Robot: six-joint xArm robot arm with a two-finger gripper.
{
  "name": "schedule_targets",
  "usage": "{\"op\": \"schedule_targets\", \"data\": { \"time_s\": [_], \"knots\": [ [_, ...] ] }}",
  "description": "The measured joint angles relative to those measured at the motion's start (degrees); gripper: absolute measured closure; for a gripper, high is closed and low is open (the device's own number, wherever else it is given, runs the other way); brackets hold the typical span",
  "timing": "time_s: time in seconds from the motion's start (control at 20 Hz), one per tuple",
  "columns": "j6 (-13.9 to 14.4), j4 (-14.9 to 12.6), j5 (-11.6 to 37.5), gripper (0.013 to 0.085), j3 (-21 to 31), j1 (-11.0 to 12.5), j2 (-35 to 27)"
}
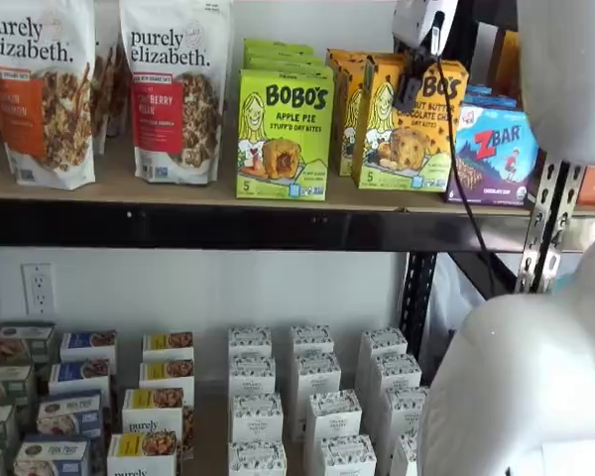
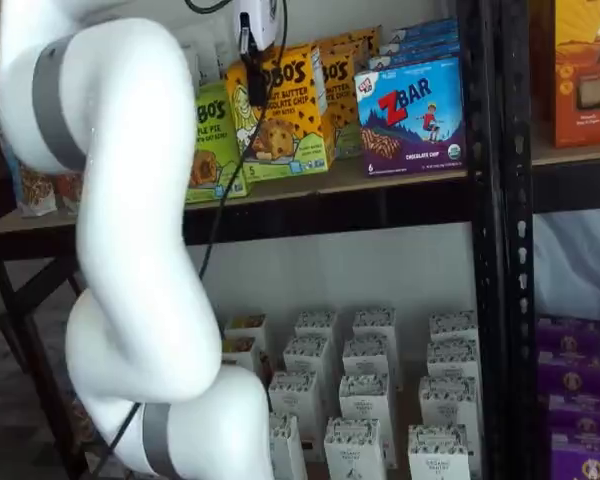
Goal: Pick up the orange box on the top shelf, the fifth box from the left
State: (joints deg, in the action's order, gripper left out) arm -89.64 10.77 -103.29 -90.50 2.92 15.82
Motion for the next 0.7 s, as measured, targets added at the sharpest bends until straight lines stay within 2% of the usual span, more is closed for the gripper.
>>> {"op": "schedule_targets", "data": {
  "time_s": [0.4, 0.7],
  "knots": [
    [1.33, -2.02, -2.38, 0.065, 6.86, -1.7, 8.45],
    [2.97, -2.31, -2.57, 0.065, 12.43, -3.36, 14.48]
  ]
}}
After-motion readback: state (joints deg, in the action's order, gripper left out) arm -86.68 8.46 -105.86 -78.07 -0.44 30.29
